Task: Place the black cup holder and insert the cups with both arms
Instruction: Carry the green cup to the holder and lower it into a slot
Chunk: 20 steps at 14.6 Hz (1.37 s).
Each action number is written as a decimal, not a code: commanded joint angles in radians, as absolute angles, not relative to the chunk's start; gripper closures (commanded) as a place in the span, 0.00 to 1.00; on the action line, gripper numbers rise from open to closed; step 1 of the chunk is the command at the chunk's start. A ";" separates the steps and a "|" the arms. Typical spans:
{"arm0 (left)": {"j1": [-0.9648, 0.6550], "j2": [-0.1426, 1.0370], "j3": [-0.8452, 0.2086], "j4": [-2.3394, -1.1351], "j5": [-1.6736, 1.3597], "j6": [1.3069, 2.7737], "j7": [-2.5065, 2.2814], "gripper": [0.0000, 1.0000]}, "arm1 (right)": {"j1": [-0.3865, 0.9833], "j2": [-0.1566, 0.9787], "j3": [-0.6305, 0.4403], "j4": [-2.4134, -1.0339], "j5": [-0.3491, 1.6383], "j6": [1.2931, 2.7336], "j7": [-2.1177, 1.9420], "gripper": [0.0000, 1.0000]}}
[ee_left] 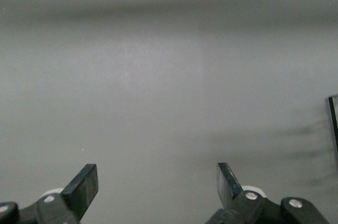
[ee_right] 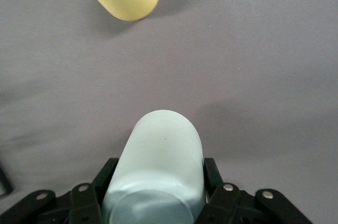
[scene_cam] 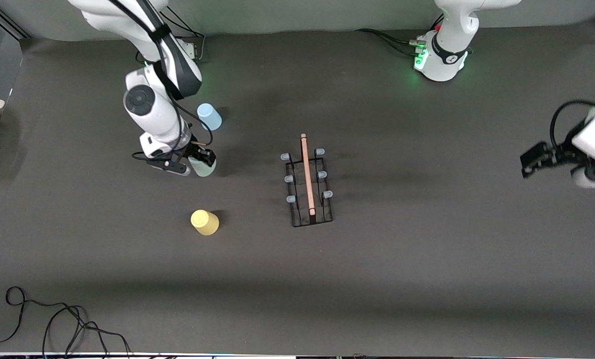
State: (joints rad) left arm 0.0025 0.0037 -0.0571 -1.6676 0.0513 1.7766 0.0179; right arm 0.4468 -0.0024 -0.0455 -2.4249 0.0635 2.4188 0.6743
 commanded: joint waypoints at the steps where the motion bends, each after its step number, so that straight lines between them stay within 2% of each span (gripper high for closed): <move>1: 0.012 -0.049 -0.052 -1.741 0.025 1.778 0.118 0.00 | 0.459 -0.023 -0.052 -2.308 0.112 2.272 0.704 1.00; 3: 0.043 -0.038 -0.051 -1.738 -0.023 1.779 0.162 0.00 | 0.463 -0.006 -0.046 -2.226 0.146 2.217 0.742 1.00; 7: 0.052 -0.023 -0.048 -1.735 -0.025 1.799 0.163 0.00 | 0.592 0.083 -0.046 -2.065 0.158 2.169 0.932 1.00; 13: 0.057 -0.015 -0.049 -1.724 -0.009 1.802 0.161 0.00 | 0.751 0.317 -0.048 -1.795 0.147 2.175 1.213 1.00; 15: 0.057 -0.015 -0.049 -1.726 -0.008 1.796 0.161 0.00 | 0.785 0.368 -0.051 -1.758 0.143 2.190 1.253 1.00; 20: 0.057 -0.017 -0.049 -1.726 -0.008 1.796 0.161 0.00 | 0.828 0.422 -0.055 -1.763 0.140 2.252 1.281 1.00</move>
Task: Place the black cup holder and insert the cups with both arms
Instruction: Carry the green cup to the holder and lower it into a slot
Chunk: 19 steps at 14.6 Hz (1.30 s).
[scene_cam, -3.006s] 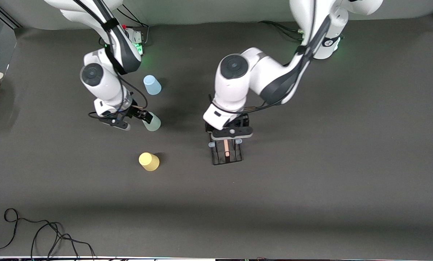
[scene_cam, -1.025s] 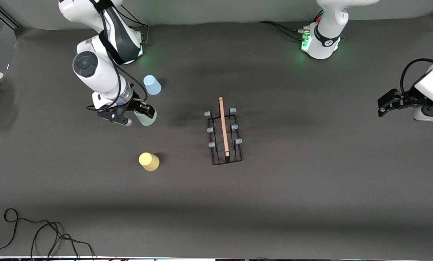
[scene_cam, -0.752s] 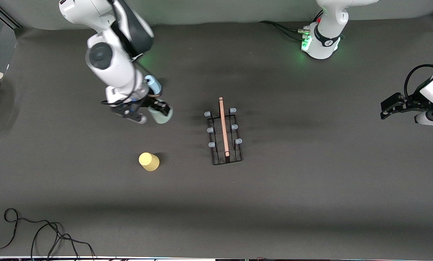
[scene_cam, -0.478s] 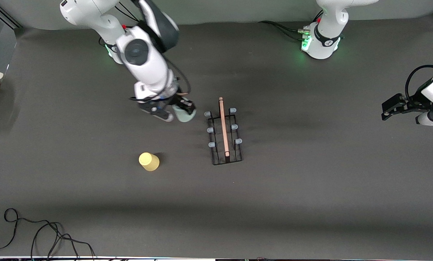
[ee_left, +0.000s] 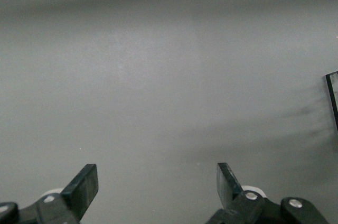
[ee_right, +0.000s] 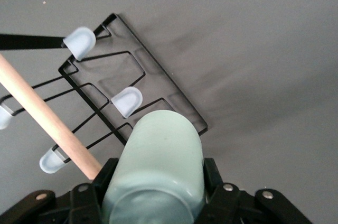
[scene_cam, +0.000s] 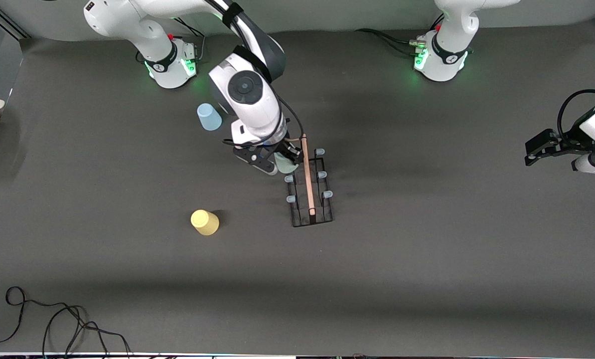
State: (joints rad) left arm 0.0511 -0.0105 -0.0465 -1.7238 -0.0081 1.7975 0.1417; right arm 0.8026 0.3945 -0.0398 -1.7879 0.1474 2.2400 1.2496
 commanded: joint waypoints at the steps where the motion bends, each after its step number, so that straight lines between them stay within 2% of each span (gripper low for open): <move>1: 0.057 -0.017 -0.049 -1.726 -0.008 1.796 0.160 0.00 | 0.828 0.434 -0.055 -1.763 0.130 2.259 1.282 1.00; 2: 0.058 -0.018 -0.049 -1.724 -0.008 1.796 0.161 0.00 | 0.828 0.443 -0.055 -1.763 0.124 2.264 1.295 1.00; 4: 0.058 -0.020 -0.048 -1.707 -0.008 1.793 0.161 0.00 | 0.828 0.456 -0.055 -1.763 0.120 2.279 1.296 0.71; 5: 0.058 -0.020 -0.048 -1.703 -0.008 1.790 0.160 0.00 | 0.828 0.459 -0.055 -1.761 0.120 2.281 1.296 0.49; 6: 0.058 -0.020 -0.048 -1.703 -0.008 1.789 0.156 0.00 | 0.828 0.460 -0.055 -1.763 0.120 2.281 1.296 0.15; 7: 0.057 -0.023 -0.049 -1.703 -0.008 1.789 0.150 0.00 | 0.828 0.460 -0.055 -1.763 0.120 2.281 1.296 0.08; 8: 0.055 -0.023 -0.051 -1.700 -0.008 1.789 0.143 0.00 | 0.827 0.460 -0.055 -1.763 0.120 2.280 1.298 0.03; 13: 0.055 -0.031 -0.052 -1.698 -0.008 1.766 0.150 0.00 | 0.813 0.416 -0.060 -1.761 0.120 2.267 1.279 0.01; 19: 0.048 -0.026 -0.055 -1.698 -0.003 1.766 0.152 0.00 | 0.813 0.284 -0.202 -1.741 0.133 2.028 1.051 0.01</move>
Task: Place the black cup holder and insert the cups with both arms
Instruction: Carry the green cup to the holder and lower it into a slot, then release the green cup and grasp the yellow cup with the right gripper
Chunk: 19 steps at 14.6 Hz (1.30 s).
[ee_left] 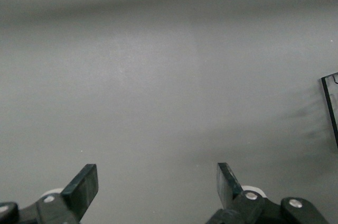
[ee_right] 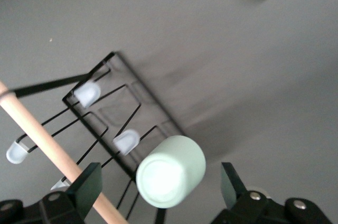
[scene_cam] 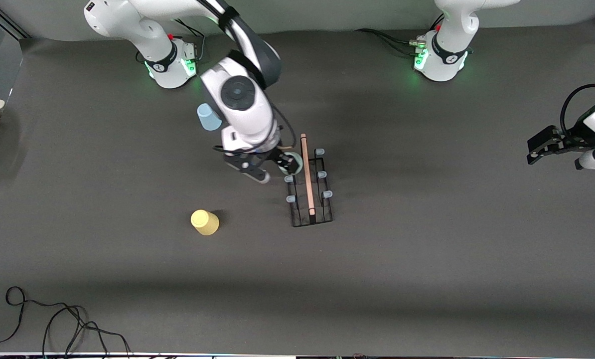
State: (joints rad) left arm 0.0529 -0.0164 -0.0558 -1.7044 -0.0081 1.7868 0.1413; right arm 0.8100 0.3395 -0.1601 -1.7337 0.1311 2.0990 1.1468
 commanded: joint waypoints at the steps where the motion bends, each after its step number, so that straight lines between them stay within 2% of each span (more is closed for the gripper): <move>1: 0.046 -0.025 -0.055 -1.698 0.011 1.766 0.152 0.00 | 0.811 0.275 -0.233 -1.741 0.135 1.996 0.993 0.01; 4: 0.043 -0.021 -0.058 -1.704 0.021 1.766 0.086 0.00 | 0.811 0.273 -0.339 -1.749 0.162 1.968 0.791 0.01; 7: 0.046 -0.020 -0.057 -1.704 0.021 1.769 0.052 0.00 | 0.783 0.320 -0.411 -1.758 0.178 2.015 0.567 0.01; 12: 0.046 -0.017 -0.055 -1.704 0.021 1.772 0.029 0.00 | 0.641 0.396 -0.413 -1.861 0.248 2.247 0.269 0.01; 16: 0.046 -0.014 -0.057 -1.706 0.075 1.764 0.020 0.00 | 0.635 0.485 -0.411 -1.871 0.365 2.376 0.198 0.01; 19: 0.046 -0.014 -0.057 -1.709 0.074 1.766 0.020 0.00 | 0.640 0.529 -0.402 -1.871 0.374 2.445 0.198 0.01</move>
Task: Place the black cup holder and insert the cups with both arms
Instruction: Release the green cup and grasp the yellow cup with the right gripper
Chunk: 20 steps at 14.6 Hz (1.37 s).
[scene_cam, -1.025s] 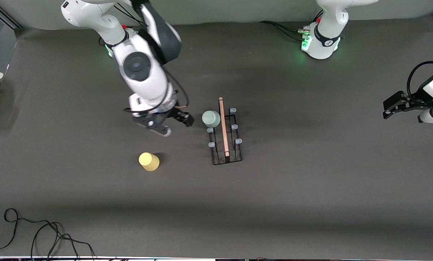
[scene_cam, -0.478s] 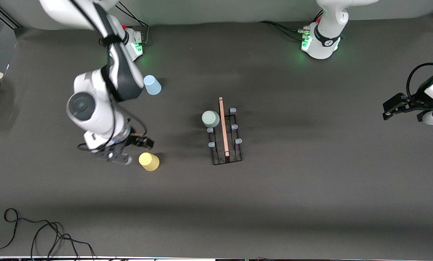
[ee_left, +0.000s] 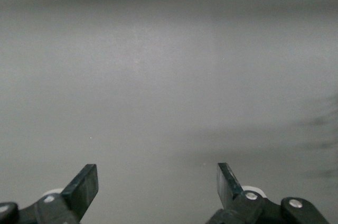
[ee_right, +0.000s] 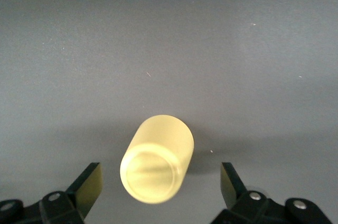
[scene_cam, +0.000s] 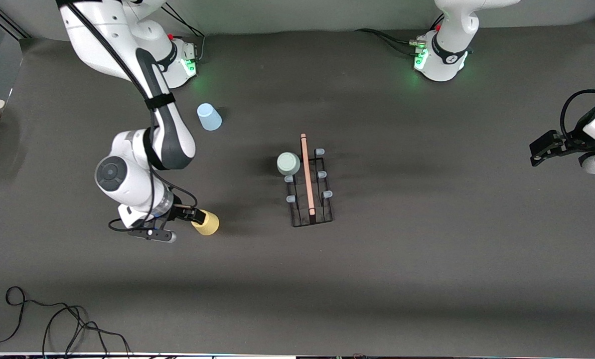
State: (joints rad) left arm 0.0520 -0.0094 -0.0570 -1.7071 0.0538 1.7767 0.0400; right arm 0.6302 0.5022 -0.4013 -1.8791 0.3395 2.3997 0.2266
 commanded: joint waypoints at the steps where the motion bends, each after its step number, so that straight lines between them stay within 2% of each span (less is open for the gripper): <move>1: 0.046 -0.012 -0.057 -1.709 0.066 1.766 0.021 0.00 | 0.641 0.547 -0.400 -1.873 0.374 2.468 0.198 0.01; 5: 0.055 -0.006 -0.054 -1.703 0.023 1.769 0.034 0.00 | 0.641 0.617 -0.376 -1.873 0.382 2.563 0.199 0.01; 11: 0.051 0.002 -0.054 -1.701 0.023 1.773 0.031 0.00 | 0.643 0.635 -0.356 -1.871 0.414 2.566 0.199 0.01; 12: 0.051 0.003 -0.054 -1.701 0.023 1.775 0.034 0.00 | 0.643 0.635 -0.356 -1.873 0.414 2.565 0.199 0.10; 13: 0.051 0.002 -0.054 -1.701 0.023 1.776 0.034 0.00 | 0.643 0.635 -0.354 -1.871 0.414 2.565 0.198 0.24; 15: 0.049 0.003 -0.054 -1.701 0.023 1.776 0.034 0.00 | 0.643 0.634 -0.354 -1.871 0.414 2.563 0.190 0.65; 17: 0.046 0.003 -0.054 -1.701 0.023 1.778 0.031 0.00 | 0.643 0.620 -0.356 -1.871 0.414 2.548 0.175 0.97; 18: 0.045 0.003 -0.054 -1.701 0.023 1.778 0.026 0.00 | 0.643 0.605 -0.356 -1.871 0.414 2.522 0.175 1.00; 20: 0.044 0.009 -0.054 -1.701 0.025 1.779 0.026 0.00 | 0.641 0.549 -0.363 -1.868 0.414 2.432 0.176 1.00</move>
